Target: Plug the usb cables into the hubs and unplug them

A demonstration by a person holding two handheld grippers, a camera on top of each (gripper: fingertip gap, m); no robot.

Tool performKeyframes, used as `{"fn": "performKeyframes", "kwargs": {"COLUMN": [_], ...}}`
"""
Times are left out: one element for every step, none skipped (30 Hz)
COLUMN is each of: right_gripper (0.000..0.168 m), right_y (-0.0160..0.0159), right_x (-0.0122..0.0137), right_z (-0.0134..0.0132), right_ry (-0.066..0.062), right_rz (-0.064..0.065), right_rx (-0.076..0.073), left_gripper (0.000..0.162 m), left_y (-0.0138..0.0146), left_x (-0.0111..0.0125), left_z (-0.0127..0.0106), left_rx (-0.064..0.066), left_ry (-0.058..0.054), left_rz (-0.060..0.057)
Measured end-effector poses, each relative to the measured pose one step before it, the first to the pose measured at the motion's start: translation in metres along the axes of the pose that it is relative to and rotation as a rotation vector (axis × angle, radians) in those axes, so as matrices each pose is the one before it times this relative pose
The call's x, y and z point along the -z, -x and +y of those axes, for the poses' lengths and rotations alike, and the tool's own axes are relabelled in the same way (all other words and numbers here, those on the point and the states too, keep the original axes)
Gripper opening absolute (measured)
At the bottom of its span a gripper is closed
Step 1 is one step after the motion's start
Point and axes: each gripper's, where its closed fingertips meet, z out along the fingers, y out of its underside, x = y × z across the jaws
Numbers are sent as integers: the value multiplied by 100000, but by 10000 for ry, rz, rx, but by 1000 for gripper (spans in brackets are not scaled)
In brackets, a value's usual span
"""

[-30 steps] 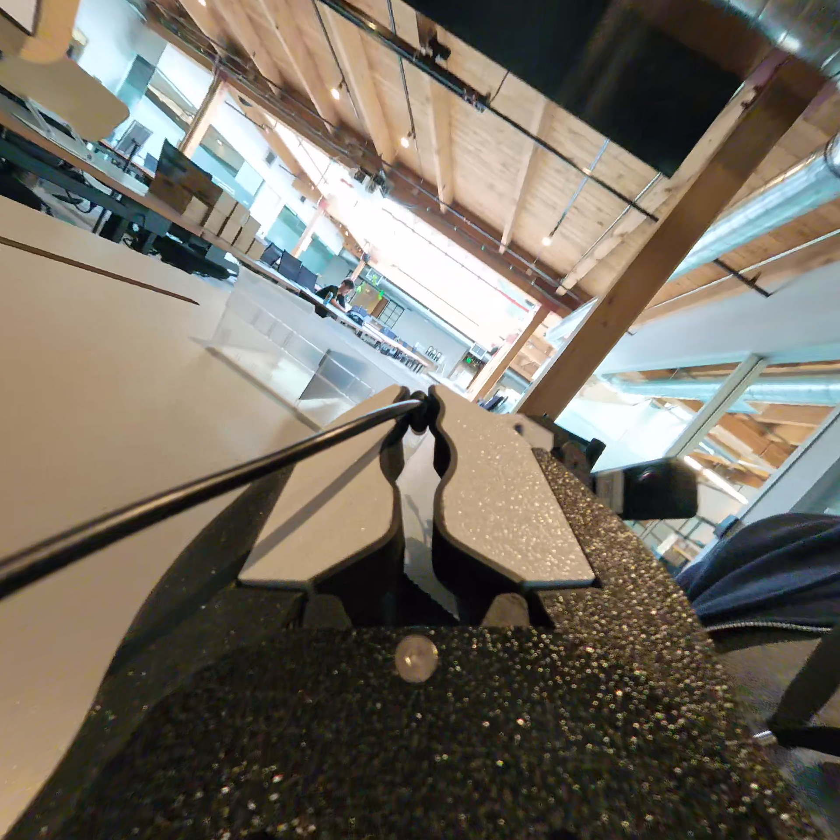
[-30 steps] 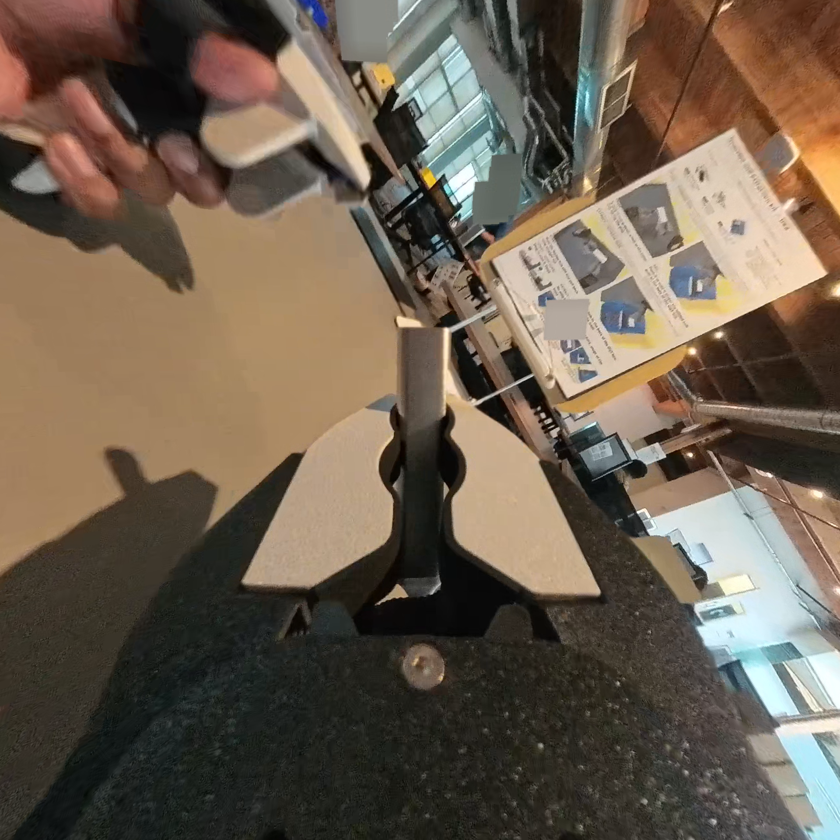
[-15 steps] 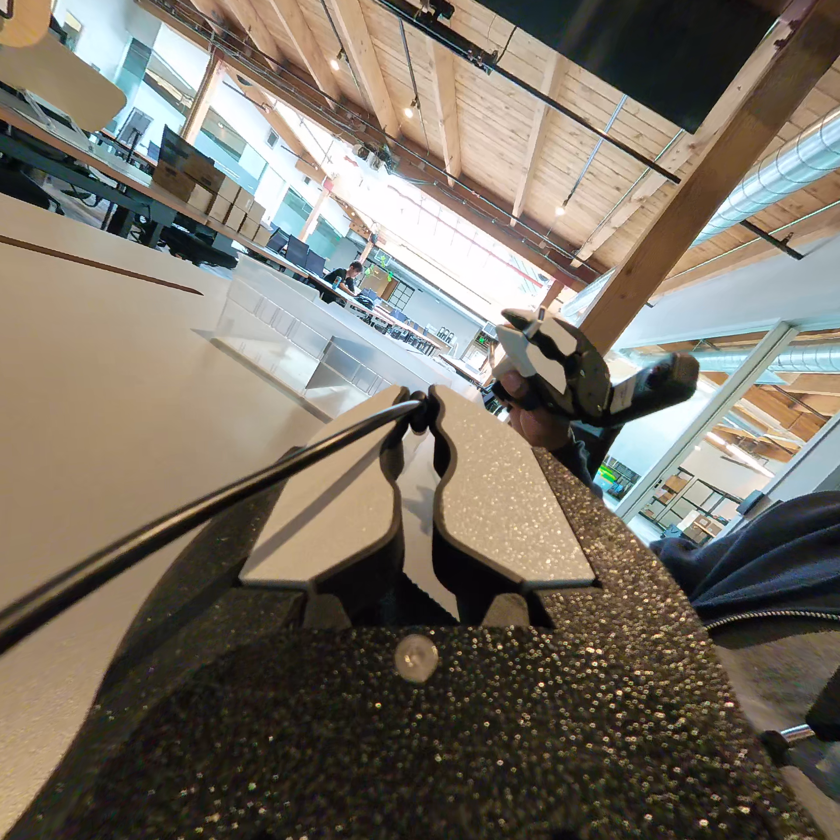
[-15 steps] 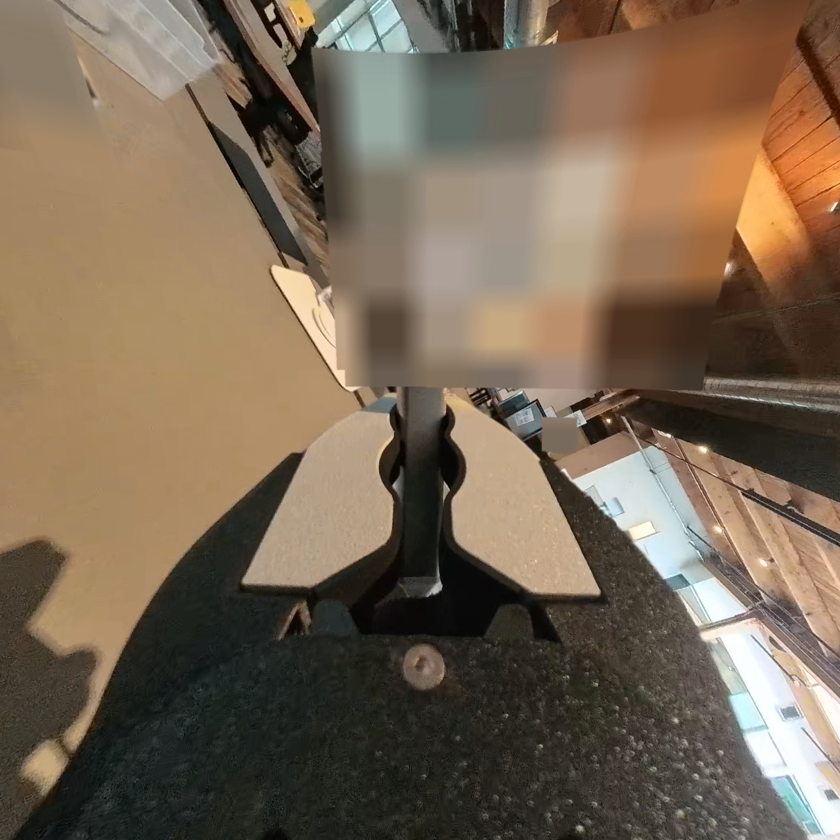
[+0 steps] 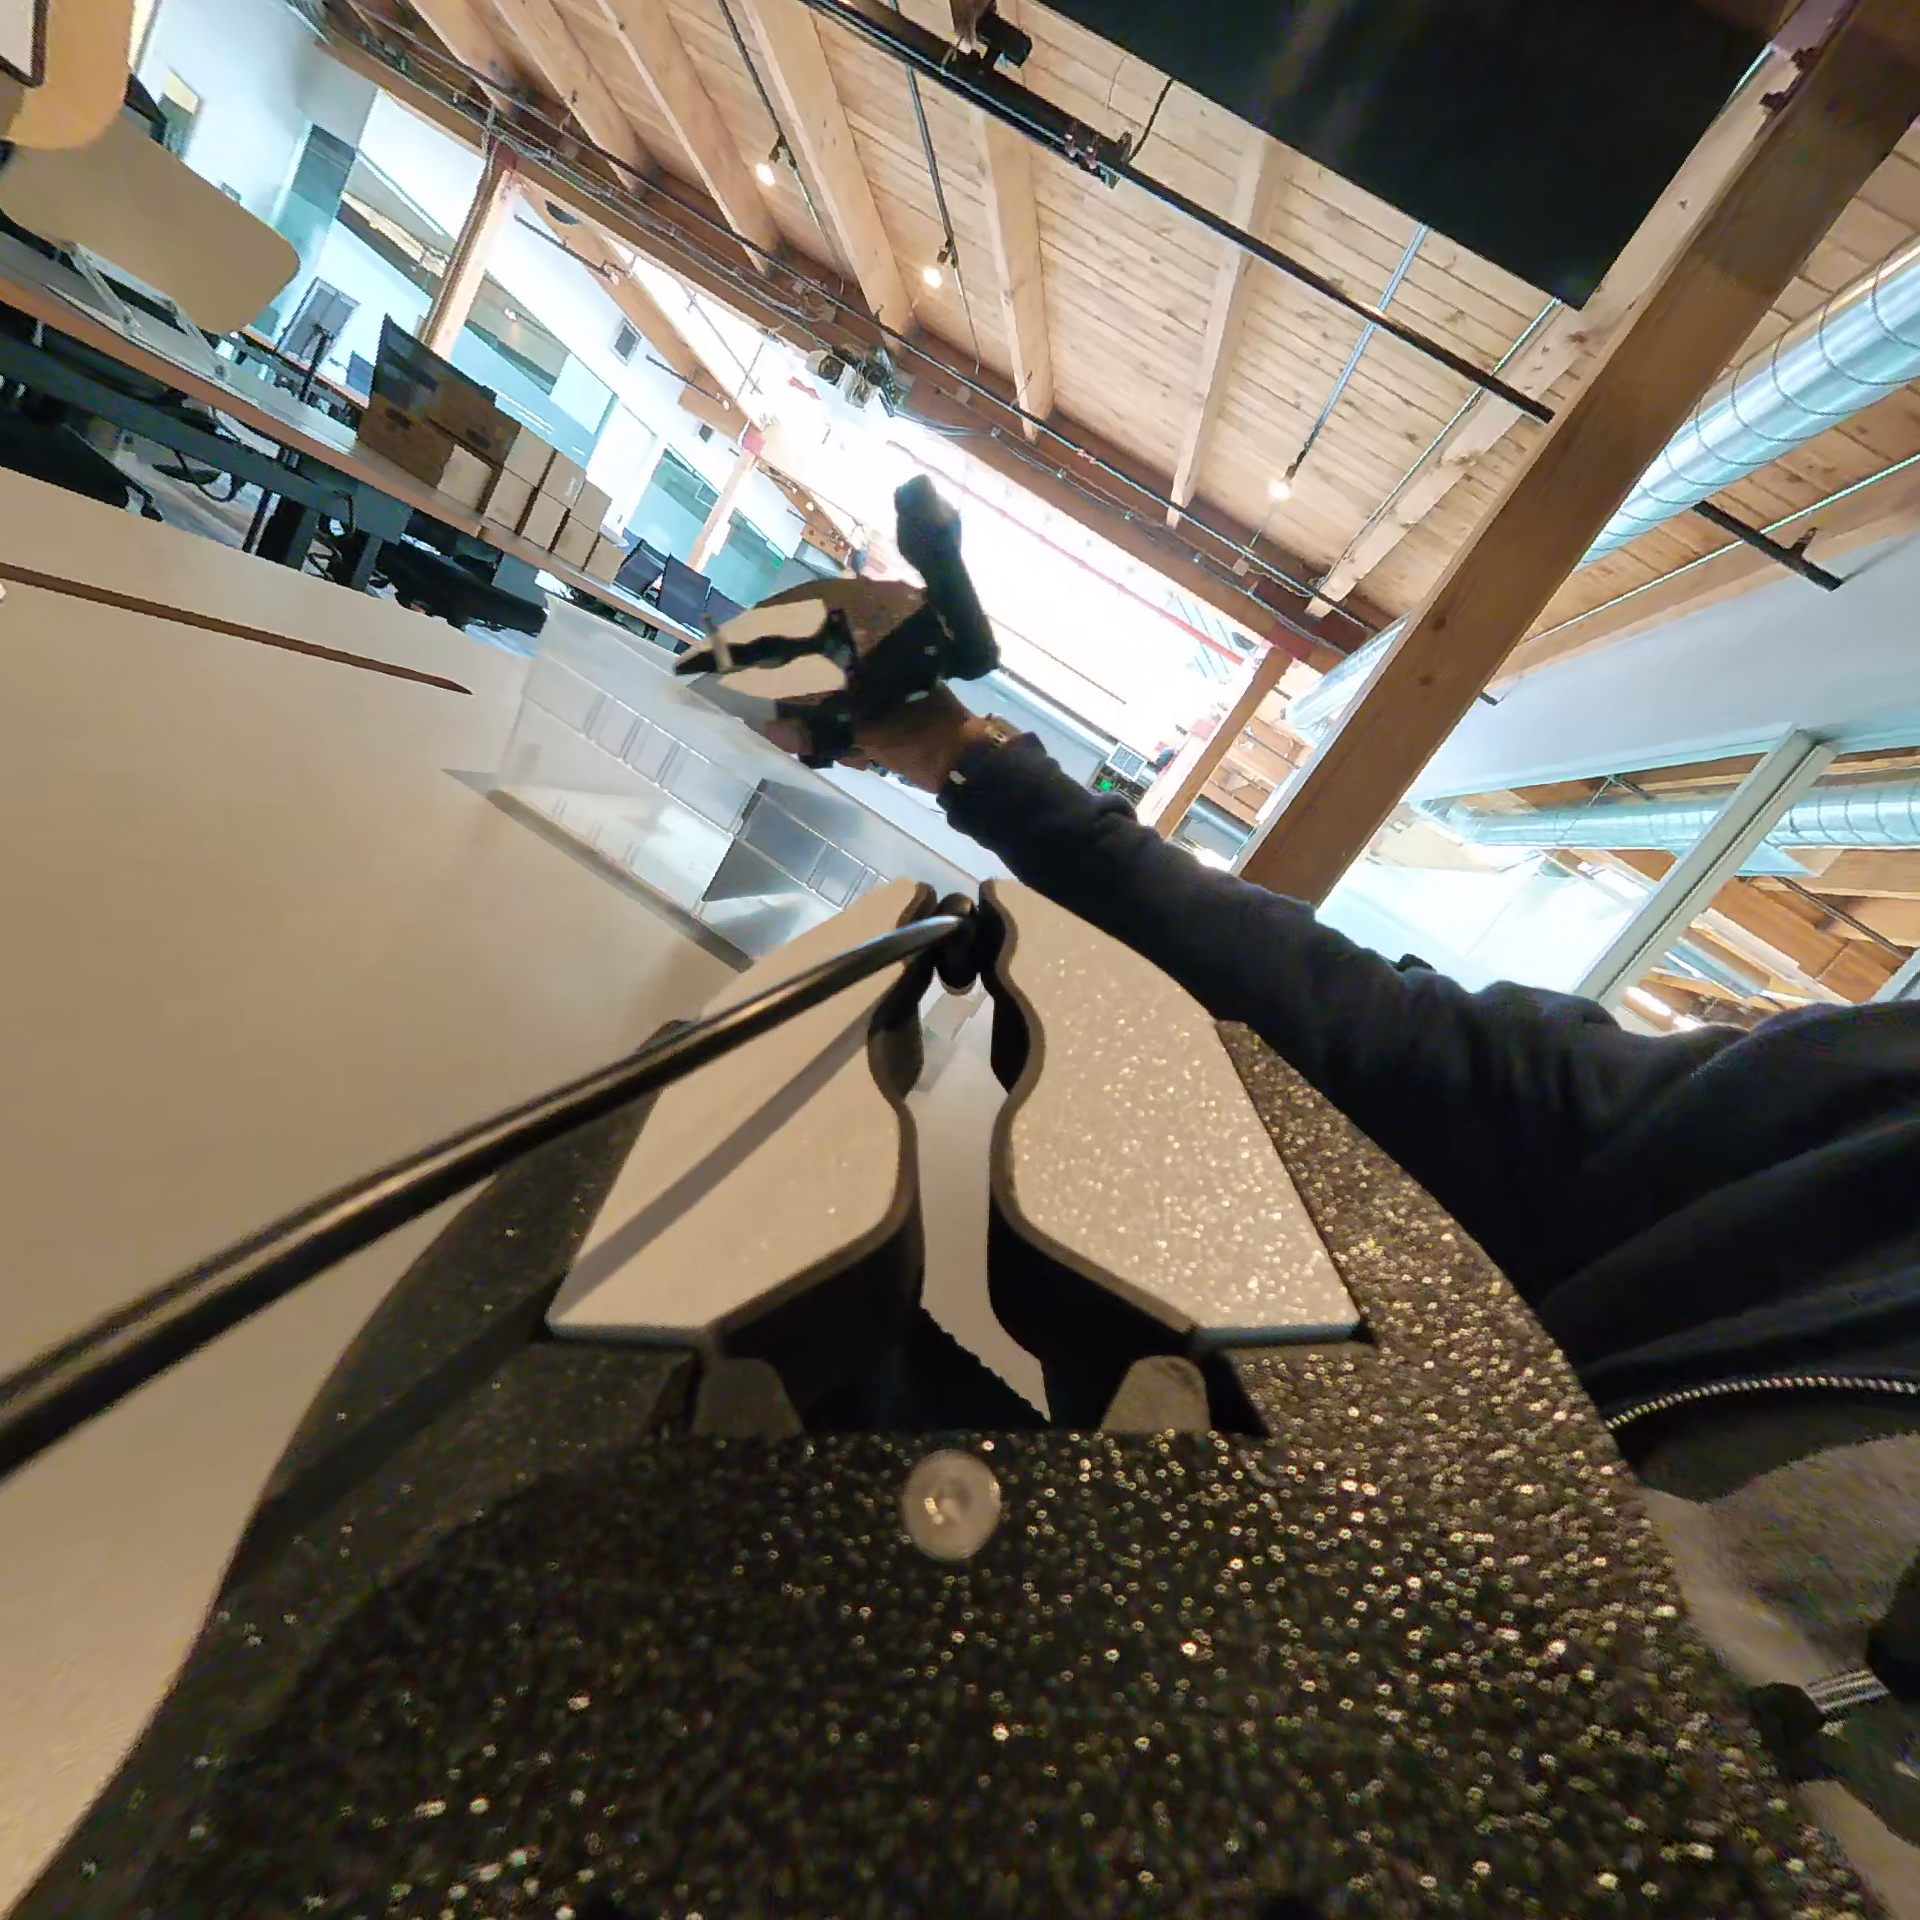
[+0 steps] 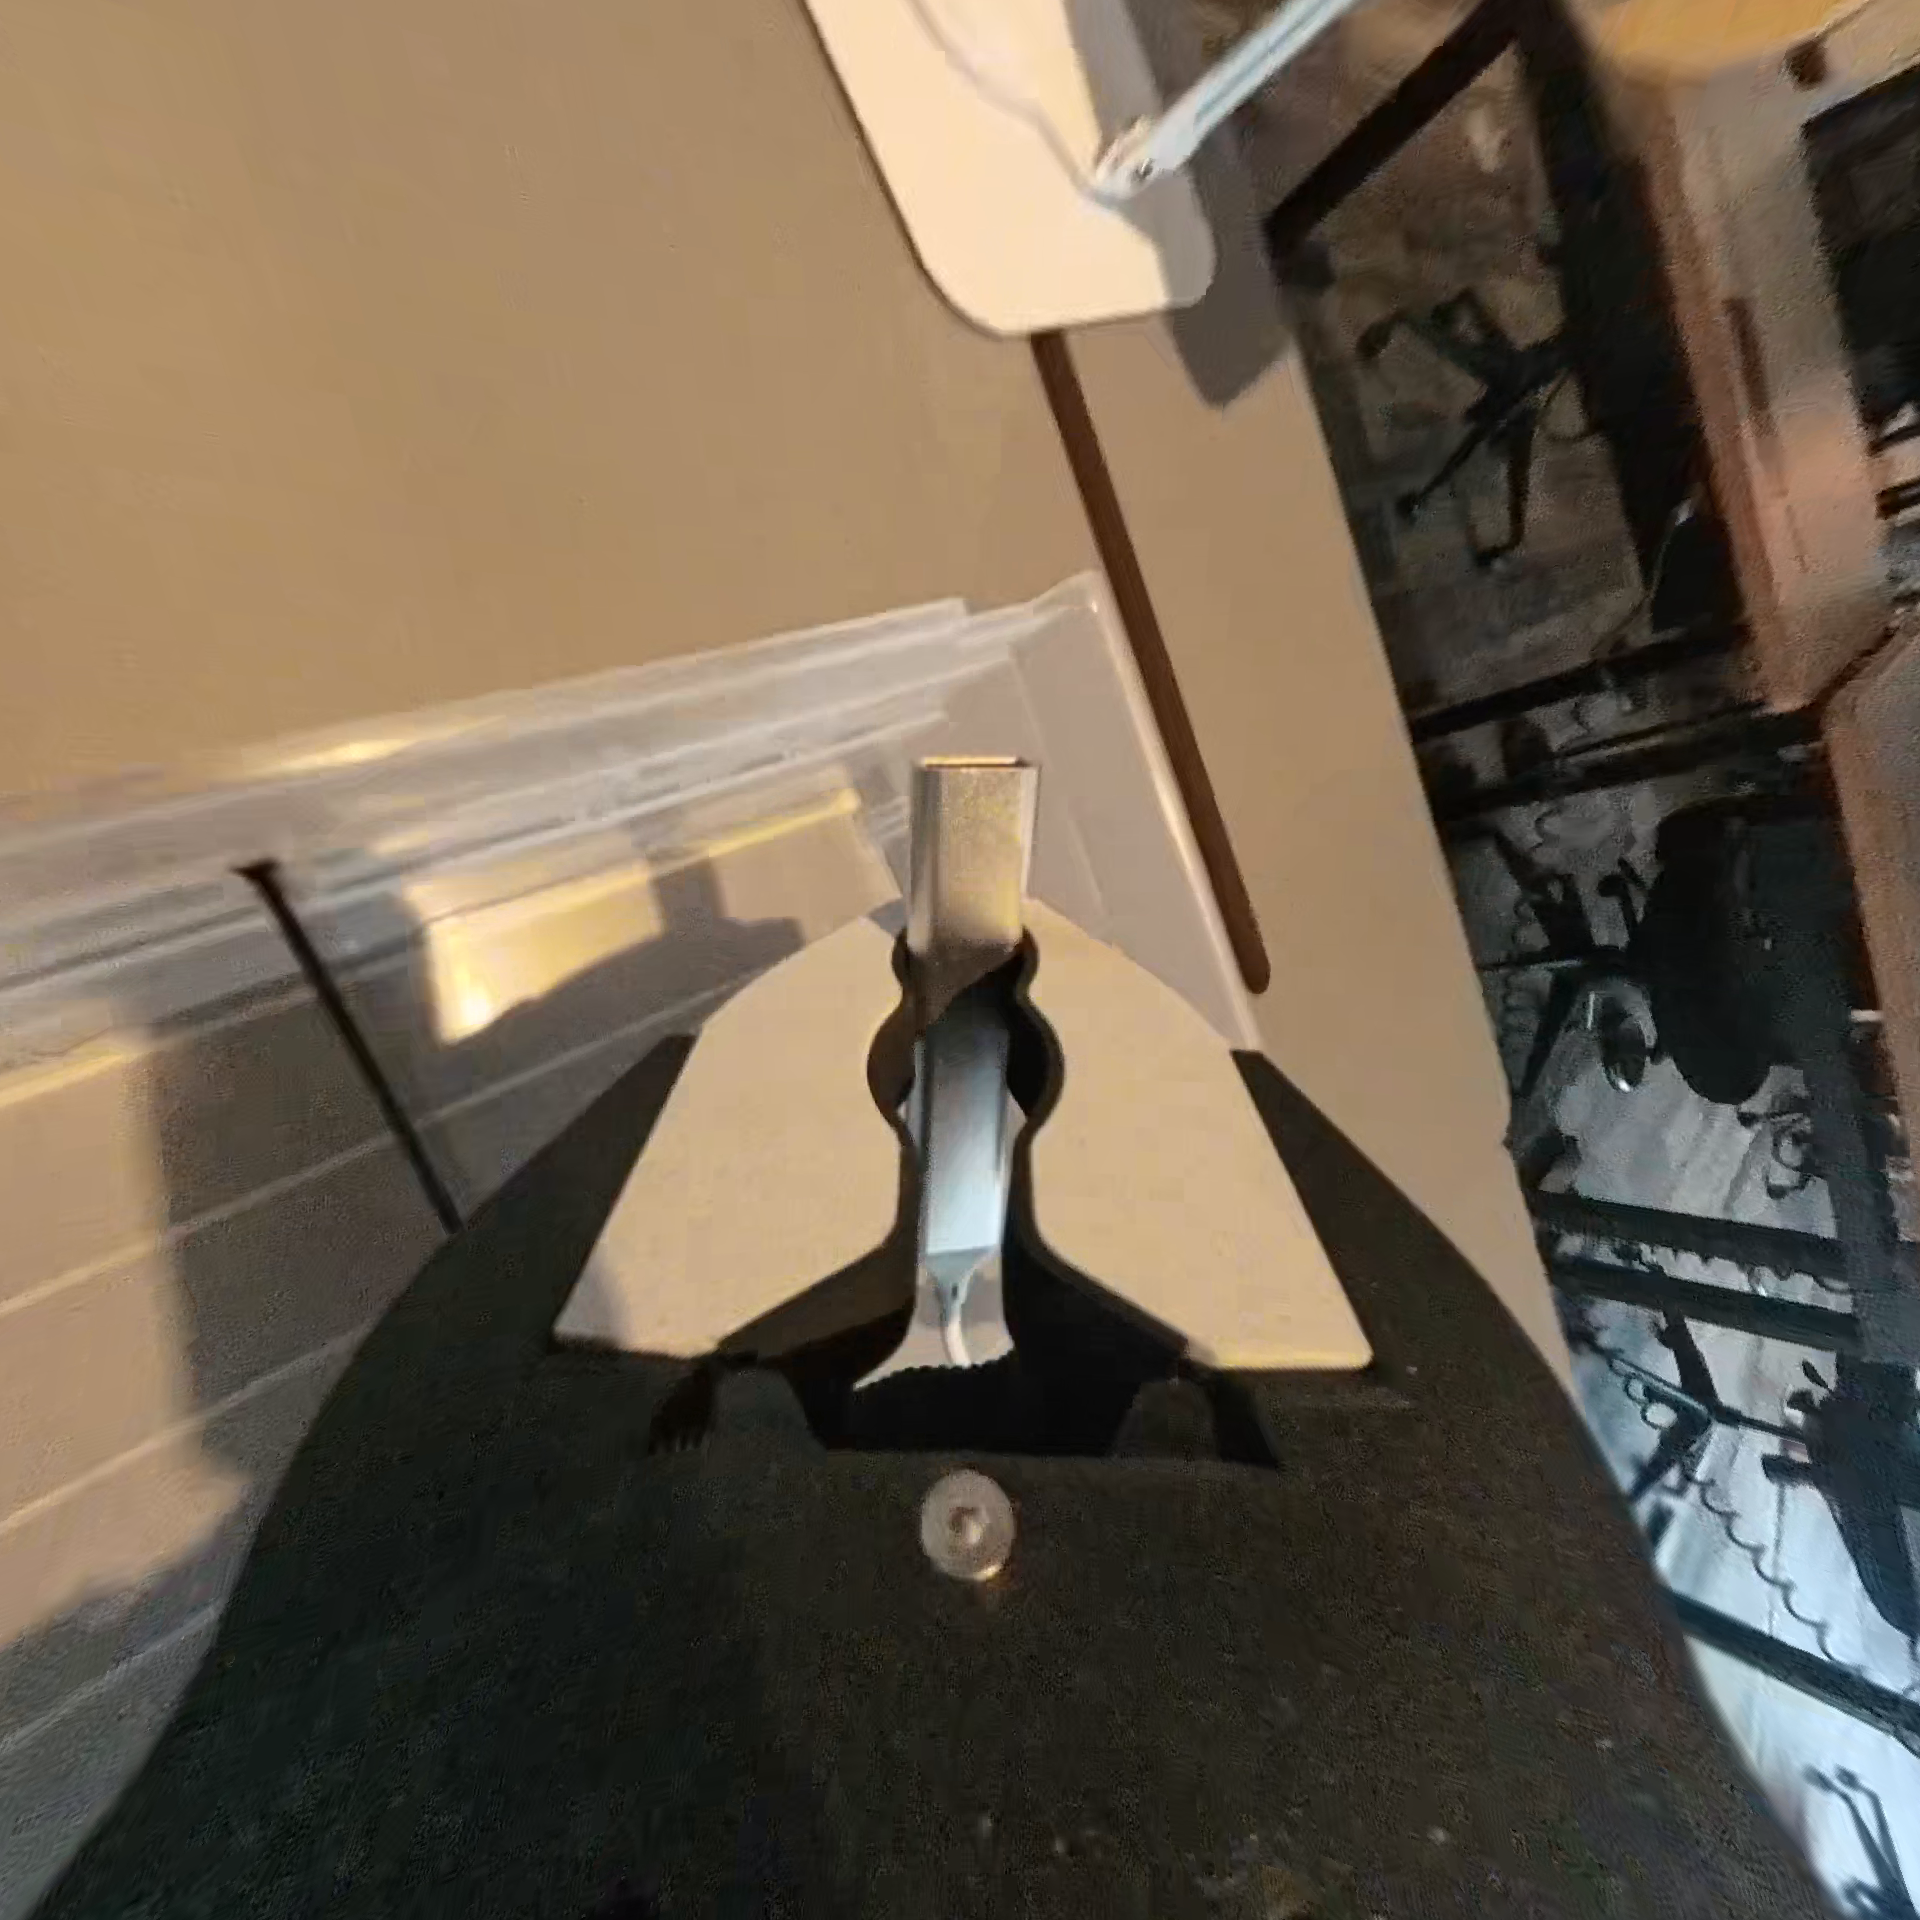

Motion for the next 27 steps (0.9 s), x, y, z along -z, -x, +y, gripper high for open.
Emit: {"fn": "performKeyframes", "kwargs": {"right_gripper": [12,12,12,12,12,12,12,12,12,12,12,13,12,13,14,20,28,34,41,46,51,55,57,57,57,58,57], "right_y": [275,386,359,369,379,294,271,267,231,139,47,-45,-136,-225,-257,-292,-371,-336,-226,-200,-328,-403,-272,-163,-166,-348,-388], "right_x": [-782,-703,-674,-542,-433,-369,-342,-323,-329,-313,-302,-320,-272,-195,-77,20,111,186,235,298,425,578,730,763,747,778,750], "right_z": [804,627,429,356,283,192,166,209,239,263,287,273,272,226,110,-19,-37,11,-12,-20,34,-10,-285,-380,-197,-5,56], "right_ry": [428,317,256,247,239,217,211,240,274,279,255,234,237,200,97,-9,-47,-56,-101,-128,-75,-110,-327,-428,-282,-131,-93], "right_rz": [-238,-287,-275,-271,-265,-233,-207,-201,-199,-135,-61,-15,47,126,160,205,234,197,137,132,274,392,304,217,248,364,356], "right_rx": [103,92,78,35,11,30,55,36,3,33,65,30,3,-16,-71,-125,-174,-189,-140,-77,-59,-96,-141,-172,-138,-95,-141], "left_gripper": [7,7,7,7,7,7,7,7,7,7,7,7,7,7,7,7,7,7,7,7,7,7,7,7,7,7,7], "left_y": [-41,-24,-26,-21,46,90,36,9,-27,-42,-35,-48,-30,-20,-20,-26,-11,-8,2,-9,-11,-5,4,16,38,34,17], "left_x": [-54,-27,-18,13,46,66,81,67,35,20,5,-24,-8,-7,-1,17,28,-4,-16,-38,-44,-22,4,21,-12,-42,-64], "left_z": [89,66,27,-1,-54,-107,-127,-79,-35,-7,21,43,47,20,11,1,-7,11,38,61,74,55,3,-14,13,47,49], "left_rx": [-29,-32,-22,-11,-10,-18,-9,11,9,-13,-28,-24,-18,-13,-1,0,0,8,8,1,-11,-16,-6,9,28,24,0], "left_ry": [55,41,14,-10,-38,-86,-95,-60,-24,-13,4,28,24,8,4,-5,-12,2,28,44,45,30,-2,-13,11,33,29], "left_rz": [8,1,5,1,-39,-72,-36,1,28,15,9,16,10,2,10,17,12,9,8,2,-1,-3,-8,-5,-6,-2,-6]}}
